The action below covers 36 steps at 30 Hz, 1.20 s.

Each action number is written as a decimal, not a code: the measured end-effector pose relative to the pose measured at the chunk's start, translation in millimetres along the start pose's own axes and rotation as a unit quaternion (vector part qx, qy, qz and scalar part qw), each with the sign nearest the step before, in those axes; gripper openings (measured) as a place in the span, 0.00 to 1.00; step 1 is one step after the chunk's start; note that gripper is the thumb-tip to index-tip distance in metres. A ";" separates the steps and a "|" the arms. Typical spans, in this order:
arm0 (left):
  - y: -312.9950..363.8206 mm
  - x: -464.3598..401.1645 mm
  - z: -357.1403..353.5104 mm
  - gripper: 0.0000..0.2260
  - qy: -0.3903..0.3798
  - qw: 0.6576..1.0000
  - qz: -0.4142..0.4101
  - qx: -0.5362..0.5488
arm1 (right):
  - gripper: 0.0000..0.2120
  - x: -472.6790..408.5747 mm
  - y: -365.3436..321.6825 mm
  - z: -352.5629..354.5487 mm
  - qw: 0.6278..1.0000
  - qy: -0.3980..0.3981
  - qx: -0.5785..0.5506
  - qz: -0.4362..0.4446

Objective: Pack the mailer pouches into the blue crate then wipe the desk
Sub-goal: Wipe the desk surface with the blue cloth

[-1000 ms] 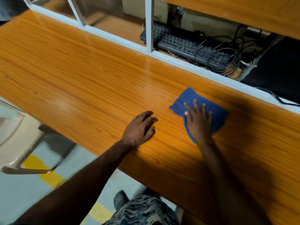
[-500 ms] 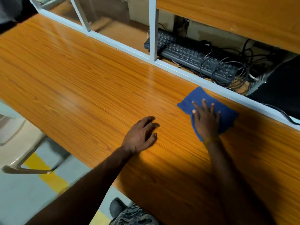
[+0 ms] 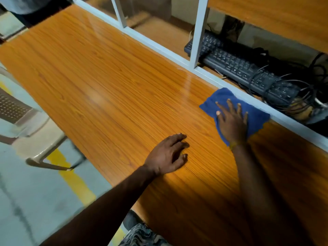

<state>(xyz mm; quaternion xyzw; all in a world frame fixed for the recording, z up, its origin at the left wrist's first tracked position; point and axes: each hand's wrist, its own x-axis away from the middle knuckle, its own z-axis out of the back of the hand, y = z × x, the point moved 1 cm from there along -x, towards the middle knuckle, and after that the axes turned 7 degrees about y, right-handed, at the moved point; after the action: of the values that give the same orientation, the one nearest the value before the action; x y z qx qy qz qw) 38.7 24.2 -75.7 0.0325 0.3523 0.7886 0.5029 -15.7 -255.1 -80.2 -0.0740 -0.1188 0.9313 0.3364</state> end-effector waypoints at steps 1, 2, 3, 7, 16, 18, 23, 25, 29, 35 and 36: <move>0.6 0.6 -0.7 0.16 -0.001 1.000 -0.001 -0.002 | 0.21 -12.8 -13.9 -4.7 1.000 0.005 0.003 -0.013; 0.8 0.3 -0.5 0.16 -0.005 1.000 -0.004 -0.002 | 0.21 -23.2 -31.4 -8.3 1.000 -0.002 -0.002 -0.015; 0.4 -0.8 0.1 0.16 -0.009 1.000 -0.006 0.002 | 0.21 -30.2 -48.9 -12.1 1.000 -0.012 -0.007 -0.004; -0.6 -0.8 0.9 0.16 -0.014 1.000 -0.012 0.005 | 0.21 -12.9 -88.3 -17.8 0.986 -0.060 0.006 0.157; -12.6 6.3 10.2 0.16 -0.040 0.999 -0.029 -0.004 | 0.21 -11.9 -65.0 -13.3 0.996 -0.026 -0.014 0.080; -16.9 11.2 16.3 0.15 -0.031 0.999 -0.014 0.001 | 0.22 -9.7 -96.2 -19.6 0.997 -0.030 -0.006 0.067; -34.1 37.6 44.1 0.13 0.022 0.998 0.060 -0.010 | 0.21 60.4 -95.0 -16.0 0.964 -0.073 -0.011 0.257; -41.3 48.5 54.7 0.13 0.037 0.996 0.074 -0.020 | 0.20 68.5 -71.4 -7.7 0.961 -0.069 -0.025 0.267; -43.8 53.6 63.3 0.14 0.025 0.995 0.091 -0.017 | 0.21 32.4 -74.3 -13.6 0.992 -0.020 -0.009 0.123; -39.6 54.6 67.1 0.19 0.013 0.996 0.089 -0.014 | 0.21 58.9 -138.1 -28.2 0.989 -0.046 -0.003 0.140; -40.3 57.7 69.5 0.19 0.011 0.996 0.088 -0.014 | 0.21 77.1 -134.3 -25.7 0.982 -0.052 -0.001 0.180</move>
<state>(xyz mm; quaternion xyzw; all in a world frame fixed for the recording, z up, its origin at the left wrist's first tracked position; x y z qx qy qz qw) 69.6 117.6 -64.8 0.0475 0.3422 0.8353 0.4277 12.8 -101.0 -73.0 -0.0459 -0.1218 0.9791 0.1566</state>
